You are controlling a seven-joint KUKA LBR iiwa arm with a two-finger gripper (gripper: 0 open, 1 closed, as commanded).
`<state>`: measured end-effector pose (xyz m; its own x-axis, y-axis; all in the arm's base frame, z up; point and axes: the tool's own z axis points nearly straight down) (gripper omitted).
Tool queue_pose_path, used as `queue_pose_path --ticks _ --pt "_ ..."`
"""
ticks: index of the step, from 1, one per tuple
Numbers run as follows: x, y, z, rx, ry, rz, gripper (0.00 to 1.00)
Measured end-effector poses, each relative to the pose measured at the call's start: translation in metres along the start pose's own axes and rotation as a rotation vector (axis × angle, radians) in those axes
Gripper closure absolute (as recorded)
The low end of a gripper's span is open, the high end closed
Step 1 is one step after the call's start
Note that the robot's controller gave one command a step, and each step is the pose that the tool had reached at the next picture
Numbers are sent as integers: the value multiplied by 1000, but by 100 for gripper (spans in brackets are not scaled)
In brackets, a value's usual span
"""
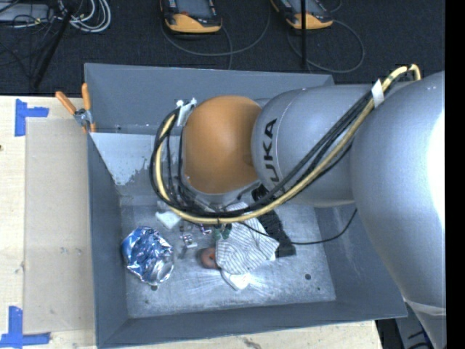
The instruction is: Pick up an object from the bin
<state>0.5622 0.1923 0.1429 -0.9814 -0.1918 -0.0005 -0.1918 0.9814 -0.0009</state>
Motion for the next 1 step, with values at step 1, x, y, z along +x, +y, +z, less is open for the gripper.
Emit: queue_pose_path --ticks 1 --pt "0 -2 24 -3 9 -78 0"
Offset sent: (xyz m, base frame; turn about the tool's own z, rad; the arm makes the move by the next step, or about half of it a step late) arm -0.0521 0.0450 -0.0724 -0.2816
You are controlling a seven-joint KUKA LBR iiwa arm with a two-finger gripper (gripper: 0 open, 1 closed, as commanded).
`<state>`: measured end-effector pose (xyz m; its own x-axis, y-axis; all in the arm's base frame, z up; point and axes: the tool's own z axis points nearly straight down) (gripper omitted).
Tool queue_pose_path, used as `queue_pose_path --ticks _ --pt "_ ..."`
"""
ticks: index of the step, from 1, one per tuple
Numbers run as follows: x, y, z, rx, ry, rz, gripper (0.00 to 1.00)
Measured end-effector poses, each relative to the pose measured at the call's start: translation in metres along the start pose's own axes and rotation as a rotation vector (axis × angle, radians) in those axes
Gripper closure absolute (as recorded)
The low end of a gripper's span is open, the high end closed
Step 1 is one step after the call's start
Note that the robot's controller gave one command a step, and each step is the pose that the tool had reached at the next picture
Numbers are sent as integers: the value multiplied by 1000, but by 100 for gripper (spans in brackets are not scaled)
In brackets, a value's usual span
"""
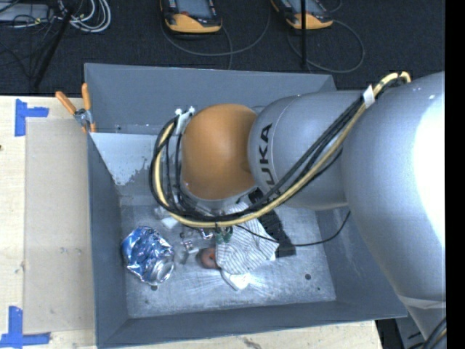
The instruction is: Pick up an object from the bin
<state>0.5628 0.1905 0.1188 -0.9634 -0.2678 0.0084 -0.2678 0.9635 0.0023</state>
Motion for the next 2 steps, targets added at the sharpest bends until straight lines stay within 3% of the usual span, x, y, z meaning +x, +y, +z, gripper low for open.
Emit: queue_pose_path --ticks 1,2 --pt "24 35 29 6 -12 -165 0" --pt "25 40 29 3 -11 -191 100"
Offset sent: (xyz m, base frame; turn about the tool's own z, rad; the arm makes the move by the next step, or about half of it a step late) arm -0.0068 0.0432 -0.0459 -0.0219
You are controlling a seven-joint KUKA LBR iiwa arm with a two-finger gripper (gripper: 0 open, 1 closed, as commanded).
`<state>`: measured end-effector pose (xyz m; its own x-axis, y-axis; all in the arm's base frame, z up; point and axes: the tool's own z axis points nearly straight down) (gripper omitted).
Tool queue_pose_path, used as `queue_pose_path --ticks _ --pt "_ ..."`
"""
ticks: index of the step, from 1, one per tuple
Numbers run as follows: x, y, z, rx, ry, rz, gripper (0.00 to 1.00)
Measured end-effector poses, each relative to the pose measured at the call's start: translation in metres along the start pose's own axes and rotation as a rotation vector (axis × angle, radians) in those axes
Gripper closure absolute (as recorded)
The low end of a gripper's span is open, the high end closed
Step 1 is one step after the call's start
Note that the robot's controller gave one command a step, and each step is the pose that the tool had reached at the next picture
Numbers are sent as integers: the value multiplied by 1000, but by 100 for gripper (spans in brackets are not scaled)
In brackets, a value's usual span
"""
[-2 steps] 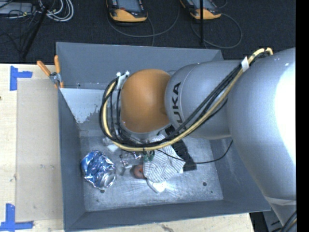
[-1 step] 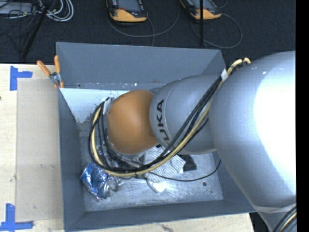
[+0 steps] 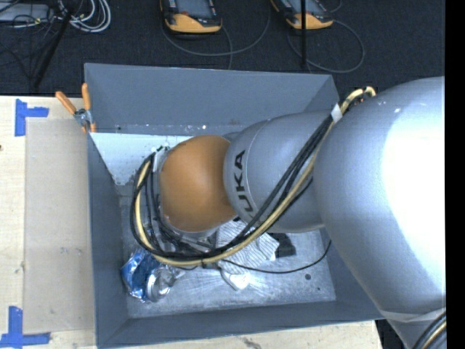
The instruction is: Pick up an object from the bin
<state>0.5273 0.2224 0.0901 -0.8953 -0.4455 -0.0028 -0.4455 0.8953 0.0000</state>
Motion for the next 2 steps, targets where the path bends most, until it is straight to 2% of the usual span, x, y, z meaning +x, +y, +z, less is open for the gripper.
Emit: queue_pose_path --ticks 1,2 --pt "0 0 0 0 0 1 100" --pt "-1 4 -128 -1 1 -67 100"
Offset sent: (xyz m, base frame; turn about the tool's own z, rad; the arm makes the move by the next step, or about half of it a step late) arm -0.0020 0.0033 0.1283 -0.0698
